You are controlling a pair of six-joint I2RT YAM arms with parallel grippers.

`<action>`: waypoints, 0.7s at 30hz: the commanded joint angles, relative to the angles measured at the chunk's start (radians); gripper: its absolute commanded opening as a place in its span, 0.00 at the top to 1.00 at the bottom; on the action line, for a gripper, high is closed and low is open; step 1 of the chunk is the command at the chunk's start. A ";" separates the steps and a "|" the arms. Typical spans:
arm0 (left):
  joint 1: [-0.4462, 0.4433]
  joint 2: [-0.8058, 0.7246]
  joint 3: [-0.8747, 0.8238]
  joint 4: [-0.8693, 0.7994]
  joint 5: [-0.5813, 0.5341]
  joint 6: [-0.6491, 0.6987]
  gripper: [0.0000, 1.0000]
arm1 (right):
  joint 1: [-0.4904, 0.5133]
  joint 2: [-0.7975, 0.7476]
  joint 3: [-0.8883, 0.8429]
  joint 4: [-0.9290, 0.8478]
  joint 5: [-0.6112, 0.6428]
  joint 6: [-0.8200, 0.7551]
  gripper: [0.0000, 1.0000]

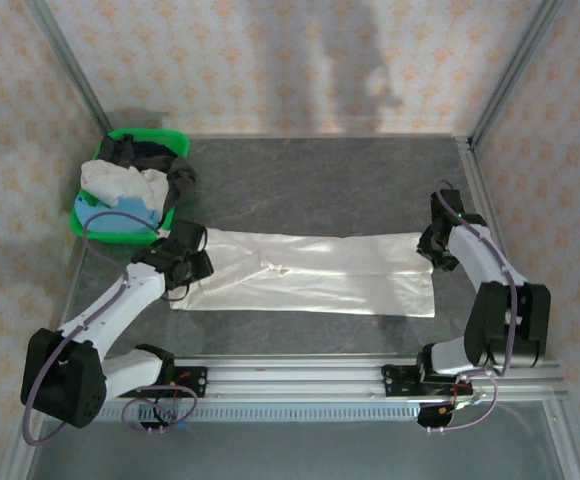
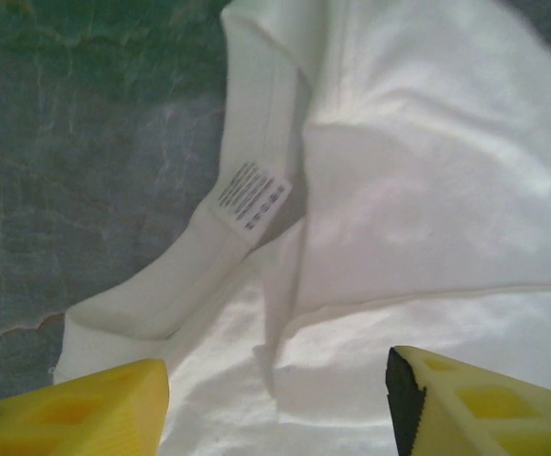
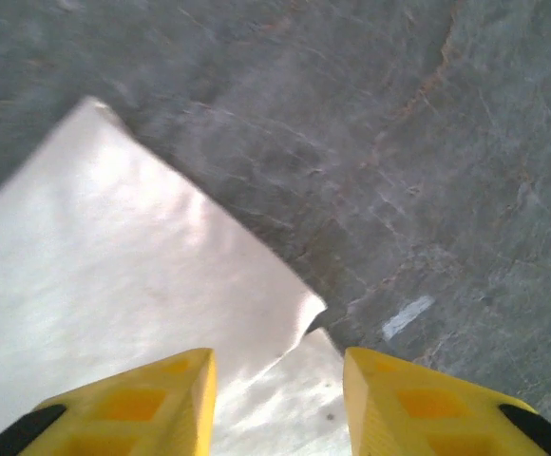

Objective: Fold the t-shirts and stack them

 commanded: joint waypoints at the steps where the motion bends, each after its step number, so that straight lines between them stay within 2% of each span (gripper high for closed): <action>1: -0.042 0.040 0.060 0.009 0.006 0.014 0.35 | 0.077 0.007 -0.028 0.070 -0.075 0.017 0.57; 3: -0.103 0.133 0.137 0.014 -0.002 0.031 0.34 | 0.120 0.072 -0.034 0.136 -0.131 0.025 0.57; 6: -0.172 0.322 0.272 0.003 0.024 0.087 0.33 | 0.133 0.176 -0.037 0.205 -0.181 0.045 0.57; 10: -0.223 0.540 0.393 0.016 0.074 0.136 0.34 | 0.133 0.277 -0.012 0.218 -0.131 0.040 0.58; 15: -0.188 0.795 0.596 -0.059 0.019 0.122 0.37 | 0.113 0.439 0.120 0.157 -0.045 0.022 0.59; 18: -0.152 0.862 0.673 -0.060 0.020 0.129 0.39 | 0.103 0.497 0.187 0.116 0.027 0.027 0.61; 21: -0.114 0.905 0.729 -0.056 0.016 0.132 0.38 | 0.071 0.510 0.221 0.099 0.035 0.025 0.62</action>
